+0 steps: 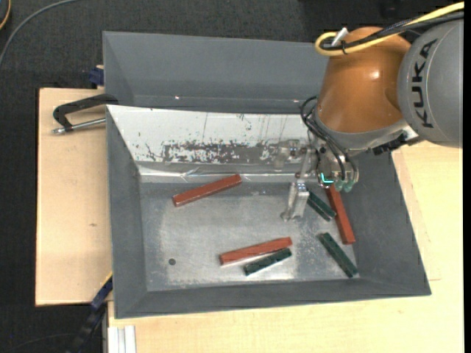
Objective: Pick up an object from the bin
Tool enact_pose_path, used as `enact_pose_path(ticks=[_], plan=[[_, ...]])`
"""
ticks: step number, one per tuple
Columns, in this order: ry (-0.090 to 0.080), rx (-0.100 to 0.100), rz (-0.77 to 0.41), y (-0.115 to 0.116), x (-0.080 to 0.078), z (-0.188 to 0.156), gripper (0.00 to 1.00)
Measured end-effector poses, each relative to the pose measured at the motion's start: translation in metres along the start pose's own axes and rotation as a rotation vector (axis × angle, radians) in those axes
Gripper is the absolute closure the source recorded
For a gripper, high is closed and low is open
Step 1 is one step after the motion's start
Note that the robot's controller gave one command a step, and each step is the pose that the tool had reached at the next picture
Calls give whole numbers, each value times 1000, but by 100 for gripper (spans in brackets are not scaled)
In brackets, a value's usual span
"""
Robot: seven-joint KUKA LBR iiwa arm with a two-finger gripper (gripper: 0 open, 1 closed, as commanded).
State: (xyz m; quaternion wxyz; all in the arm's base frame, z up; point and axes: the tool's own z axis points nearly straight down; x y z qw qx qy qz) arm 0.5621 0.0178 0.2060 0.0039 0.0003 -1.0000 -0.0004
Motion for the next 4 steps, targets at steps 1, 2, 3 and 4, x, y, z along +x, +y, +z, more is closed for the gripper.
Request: enact_pose_path(ticks=[1,2,3,4], plan=[[-1,0,-187,22,25,131,0],[-7,2,-390,32,67,133,0],[-7,1,-390,32,67,134,100],[-24,2,-369,51,34,-23,100]])
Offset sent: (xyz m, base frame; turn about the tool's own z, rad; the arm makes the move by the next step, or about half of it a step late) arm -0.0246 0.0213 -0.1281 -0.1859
